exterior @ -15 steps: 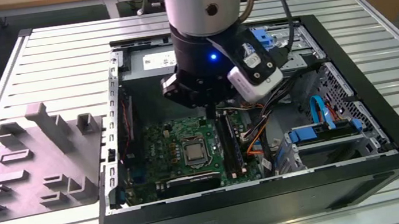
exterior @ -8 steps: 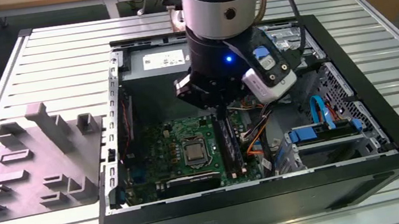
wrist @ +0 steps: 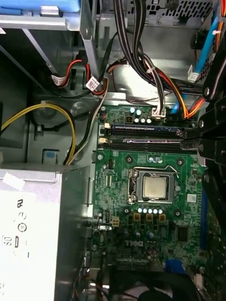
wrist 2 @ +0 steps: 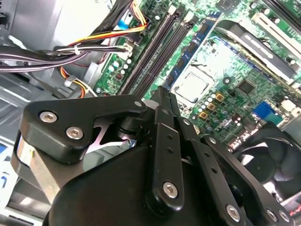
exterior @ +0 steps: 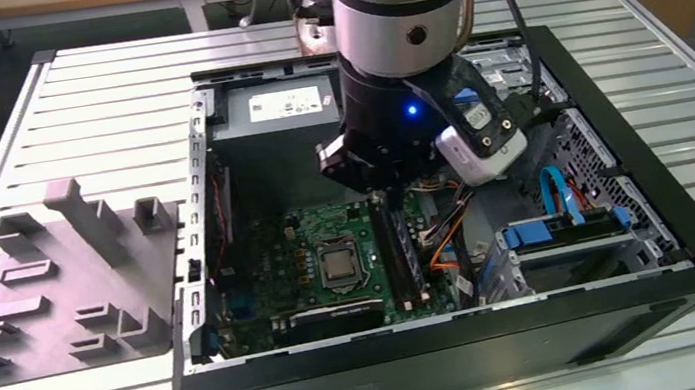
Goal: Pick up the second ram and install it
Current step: 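Insert the second ram into the second slot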
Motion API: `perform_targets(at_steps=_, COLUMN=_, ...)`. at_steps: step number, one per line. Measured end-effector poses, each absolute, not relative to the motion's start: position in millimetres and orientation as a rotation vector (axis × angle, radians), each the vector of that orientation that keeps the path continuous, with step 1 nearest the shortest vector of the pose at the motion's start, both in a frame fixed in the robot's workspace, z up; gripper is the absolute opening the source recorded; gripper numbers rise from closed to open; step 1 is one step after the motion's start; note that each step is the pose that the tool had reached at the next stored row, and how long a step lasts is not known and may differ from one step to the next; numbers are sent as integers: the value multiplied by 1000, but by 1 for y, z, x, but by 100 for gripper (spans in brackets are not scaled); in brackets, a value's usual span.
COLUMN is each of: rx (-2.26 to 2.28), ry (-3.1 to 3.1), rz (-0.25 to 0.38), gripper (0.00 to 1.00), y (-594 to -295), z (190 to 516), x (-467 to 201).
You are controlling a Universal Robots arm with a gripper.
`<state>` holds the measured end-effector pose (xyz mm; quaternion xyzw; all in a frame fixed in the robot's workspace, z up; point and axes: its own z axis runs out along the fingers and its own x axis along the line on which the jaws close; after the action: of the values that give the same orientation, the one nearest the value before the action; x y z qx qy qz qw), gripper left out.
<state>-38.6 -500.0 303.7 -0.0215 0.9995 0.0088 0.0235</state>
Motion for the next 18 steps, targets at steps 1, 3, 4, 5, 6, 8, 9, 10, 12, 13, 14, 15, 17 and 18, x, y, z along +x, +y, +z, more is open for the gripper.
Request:
perform_targets(at_steps=1, rx=-66, ry=3094, rz=27, gripper=11, y=-500, z=302, x=-38)
perform_targets(at_steps=3, rx=-65, ry=3094, rz=27, gripper=11, y=-499, z=298, x=-38)
perform_targets(at_steps=4, rx=-65, ry=3094, rz=27, gripper=11, y=-498, z=296, x=-38)
perform_targets(at_steps=5, rx=-65, ry=3094, rz=27, gripper=11, y=-498, z=295, x=-37)
perform_targets(at_steps=6, rx=-65, ry=3094, rz=28, gripper=11, y=-497, z=293, x=-37)
perform_targets(at_steps=8, rx=-62, ry=3094, rz=28, gripper=11, y=-497, z=290, x=-36)
perform_targets(at_steps=9, rx=-57, ry=3094, rz=29, gripper=11, y=-497, z=288, x=-36)
perform_targets(at_steps=10, rx=-52, ry=3094, rz=29, gripper=11, y=-496, z=286, x=-36)
perform_targets(at_steps=12, rx=-36, ry=3094, rz=30, gripper=11, y=-496, z=283, x=-36)
perform_targets(at_steps=13, rx=-27, ry=3094, rz=31, gripper=11, y=-496, z=282, x=-35)
perform_targets(at_steps=14, rx=-19, ry=3094, rz=32, gripper=11, y=-496, z=280, x=-35)
perform_targets(at_steps=15, rx=-12, ry=3094, rz=34, gripper=11, y=-496, z=279, x=-34)
perform_targets(at_steps=17, rx=2, ry=3094, rz=39, gripper=11, y=-496, z=276, x=-33)
perform_targets(at_steps=18, rx=9, ry=3094, rz=41, gripper=11, y=-496, z=275, x=-33)
